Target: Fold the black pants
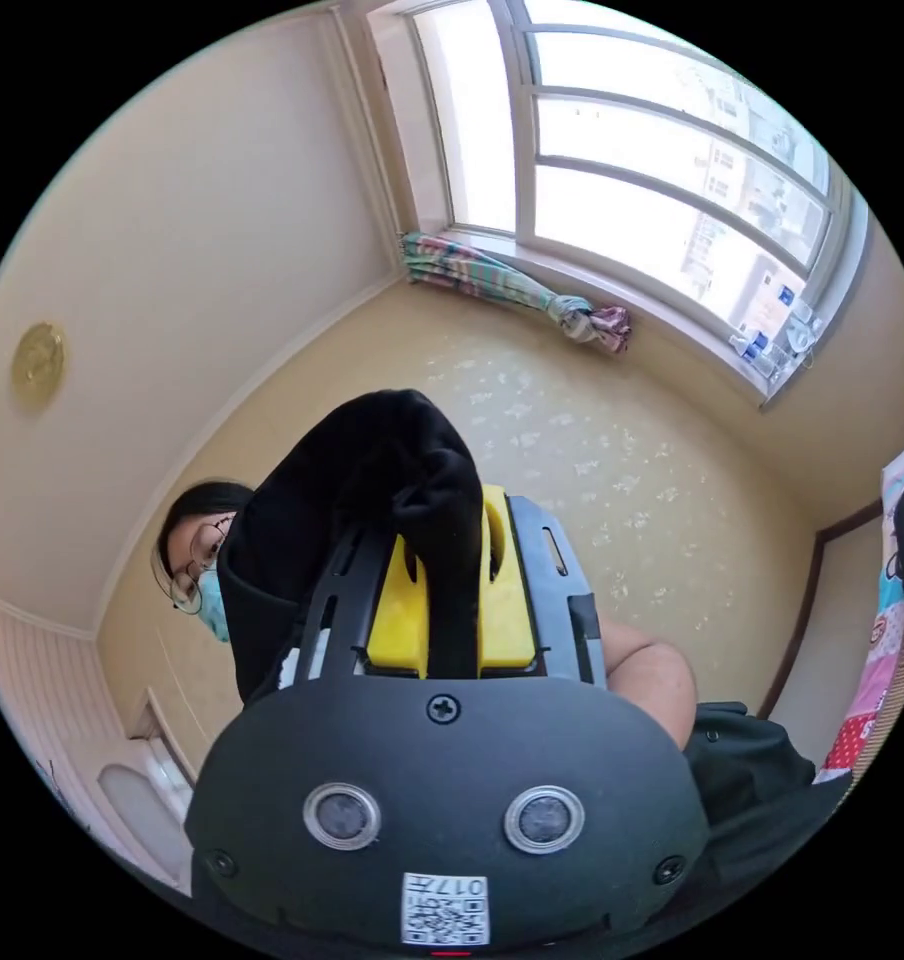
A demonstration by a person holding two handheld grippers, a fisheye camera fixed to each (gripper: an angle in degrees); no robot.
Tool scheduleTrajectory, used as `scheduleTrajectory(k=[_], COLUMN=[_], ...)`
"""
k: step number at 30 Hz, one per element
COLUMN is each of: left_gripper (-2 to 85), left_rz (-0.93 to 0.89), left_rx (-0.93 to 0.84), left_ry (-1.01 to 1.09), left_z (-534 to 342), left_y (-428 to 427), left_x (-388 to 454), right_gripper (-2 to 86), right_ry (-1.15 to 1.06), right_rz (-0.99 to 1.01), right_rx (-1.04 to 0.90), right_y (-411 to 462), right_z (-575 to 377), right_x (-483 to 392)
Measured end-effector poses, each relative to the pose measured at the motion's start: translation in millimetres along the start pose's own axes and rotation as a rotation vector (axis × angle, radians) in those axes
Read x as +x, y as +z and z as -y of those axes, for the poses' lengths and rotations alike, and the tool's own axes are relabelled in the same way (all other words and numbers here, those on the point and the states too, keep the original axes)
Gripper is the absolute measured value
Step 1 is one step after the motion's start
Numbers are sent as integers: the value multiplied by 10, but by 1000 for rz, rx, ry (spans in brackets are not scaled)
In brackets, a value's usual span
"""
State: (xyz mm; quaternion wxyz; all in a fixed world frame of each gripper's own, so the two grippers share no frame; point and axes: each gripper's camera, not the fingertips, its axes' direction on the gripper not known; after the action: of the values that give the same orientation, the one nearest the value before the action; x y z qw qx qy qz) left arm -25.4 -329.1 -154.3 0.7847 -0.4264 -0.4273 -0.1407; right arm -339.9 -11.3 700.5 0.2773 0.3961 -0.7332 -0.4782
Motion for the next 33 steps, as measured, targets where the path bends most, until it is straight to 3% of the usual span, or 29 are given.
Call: scheduleTrajectory(k=[3, 6, 8, 10, 12, 14, 19, 22, 28, 33], left_gripper=[78, 78, 78, 78, 79, 80, 78, 77, 76, 79], left_rz=[-93, -22, 53, 173, 343, 619, 1171, 1332, 1426, 1620], left_rx=[62, 1, -147, -335, -551, -784, -1036, -1145, -911, -627], left_ry=[-106, -285, -466, -564, -608, -641, -779, -781, -692, -583], left_z=[-249, -317, -206, -32, 196, 485, 806, 785, 1010, 1595], left_y=[162, 310, 550, 808, 1090, 1374, 1530, 1616, 1610, 1560], left_x=[-499, -918, -1229, -1376, -1442, -1468, -1536, -1665, -1893, -1603], right_gripper=[242, 238, 112, 51, 43, 38, 32, 31, 32, 39], right_ry=[-4, -140, -236, -251, -221, -174, -156, -258, -541, -535], right_rz=[186, 490, 712, 774, 723, 533, -27, -177, -234, -160], right_rx=[92, 99, 137, 182, 253, 339, 444, 557, 624, 339], right_y=[23, 45, -58, -211, -500, -1049, -2221, -2702, -2737, -1786], right_z=[99, 336, 458, 508, 548, 636, 1098, 1518, 2789, 4247], right_x=[65, -111, -233, -289, -344, -499, -1292, -1919, -2912, -2642])
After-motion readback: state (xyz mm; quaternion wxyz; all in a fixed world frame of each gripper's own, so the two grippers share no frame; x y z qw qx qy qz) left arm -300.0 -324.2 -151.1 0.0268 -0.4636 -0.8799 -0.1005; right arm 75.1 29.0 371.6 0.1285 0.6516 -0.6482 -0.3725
